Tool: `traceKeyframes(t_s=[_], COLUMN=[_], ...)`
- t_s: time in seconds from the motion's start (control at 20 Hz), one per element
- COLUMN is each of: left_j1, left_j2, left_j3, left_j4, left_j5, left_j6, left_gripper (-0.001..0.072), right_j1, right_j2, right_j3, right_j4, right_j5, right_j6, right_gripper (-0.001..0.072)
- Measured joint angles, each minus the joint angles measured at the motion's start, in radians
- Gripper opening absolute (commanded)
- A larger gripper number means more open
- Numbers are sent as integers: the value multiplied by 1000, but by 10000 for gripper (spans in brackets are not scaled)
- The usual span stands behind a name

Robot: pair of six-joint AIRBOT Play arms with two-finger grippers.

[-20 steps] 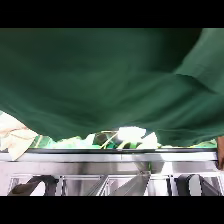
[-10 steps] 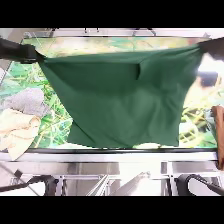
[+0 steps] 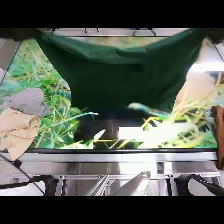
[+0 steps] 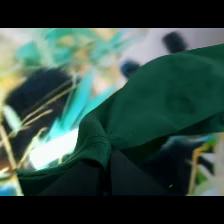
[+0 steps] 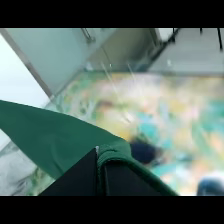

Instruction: Fold the shirts.

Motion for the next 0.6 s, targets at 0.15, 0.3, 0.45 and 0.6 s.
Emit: traceKeyframes(t_s=[0.15, 0.3, 0.45, 0.6], left_j1=[61, 183, 360, 422], left_j2=[189, 383, 517, 529], left_j3=[-13, -18, -20, -21], left_j4=[-192, -299, -344, -385], left_j5=[-48, -79, -126, -168], left_j6=[32, 60, 72, 76], left_gripper=[21, 22, 22, 22], right_j1=[-52, -166, -292, -375], right_j2=[204, 426, 577, 603], right_j3=[32, 46, 51, 52], right_j4=[4, -9, -59, -111], right_j5=[4, -46, -114, -104], right_j6=[34, 68, 119, 183], right_gripper=[19, 19, 19, 19])
